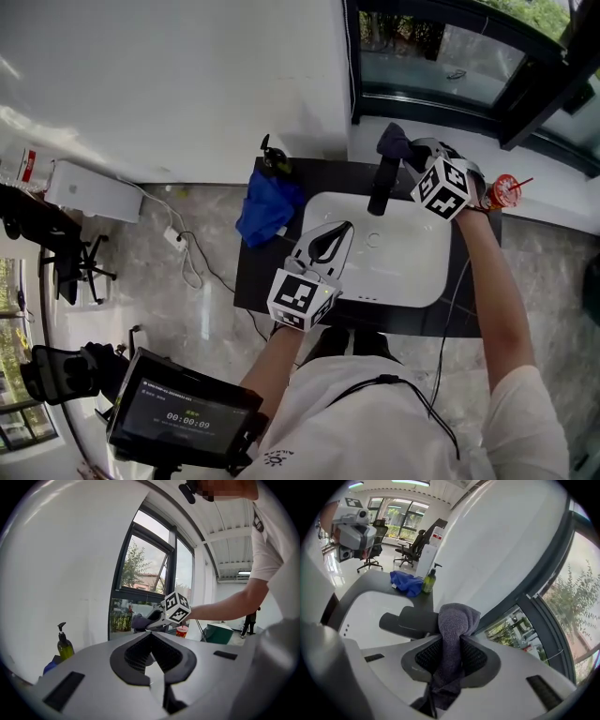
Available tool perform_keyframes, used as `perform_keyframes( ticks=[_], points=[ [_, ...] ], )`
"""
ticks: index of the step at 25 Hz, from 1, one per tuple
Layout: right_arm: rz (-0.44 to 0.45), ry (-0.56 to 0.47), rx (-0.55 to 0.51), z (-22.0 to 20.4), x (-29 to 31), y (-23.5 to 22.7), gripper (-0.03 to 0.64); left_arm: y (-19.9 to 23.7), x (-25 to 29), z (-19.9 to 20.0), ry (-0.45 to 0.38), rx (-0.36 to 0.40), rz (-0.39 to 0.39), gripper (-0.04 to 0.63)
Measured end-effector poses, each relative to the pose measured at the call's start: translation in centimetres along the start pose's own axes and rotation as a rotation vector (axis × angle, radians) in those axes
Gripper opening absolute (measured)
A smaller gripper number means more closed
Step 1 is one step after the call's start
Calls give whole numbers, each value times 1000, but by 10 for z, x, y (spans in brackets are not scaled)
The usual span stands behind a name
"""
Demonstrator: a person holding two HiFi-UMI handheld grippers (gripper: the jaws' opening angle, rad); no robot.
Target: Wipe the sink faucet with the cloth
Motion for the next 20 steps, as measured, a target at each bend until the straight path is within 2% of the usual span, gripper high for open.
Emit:
perform_keyframes(
  ticks=[3, 7, 9, 11, 13, 15, 20],
  points=[
    [61, -14, -67, 1, -8, 22, 103, -2, 2, -1, -3, 0, -9, 0],
    [236, -63, -152, 5, -27, 69, 103, -7, 9, 0, -5, 5, -32, 0],
    [329, -87, -167, 6, -37, 90, 103, -11, 12, 2, -6, 9, -45, 0],
    [371, -131, -136, 9, -52, 97, 103, -15, 14, 4, -6, 15, -56, 0],
    [350, -197, -59, 14, -66, 83, 103, -18, 14, 6, -6, 18, -62, 0],
    [276, -230, 13, 16, -72, 56, 103, -19, 13, 7, -5, 17, -62, 0],
    [52, -159, 65, 9, -51, -9, 103, -15, 13, 4, 2, 20, -52, 0]
  ],
)
Point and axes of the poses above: the fingertips, and each gripper's own axes: x forward along the fingers, y to its left, z out of its top, the point moved 1 cm from there along -x, backward along the fingers, and after that the axes turned 10 degrees about y, right-handed, at the moved point
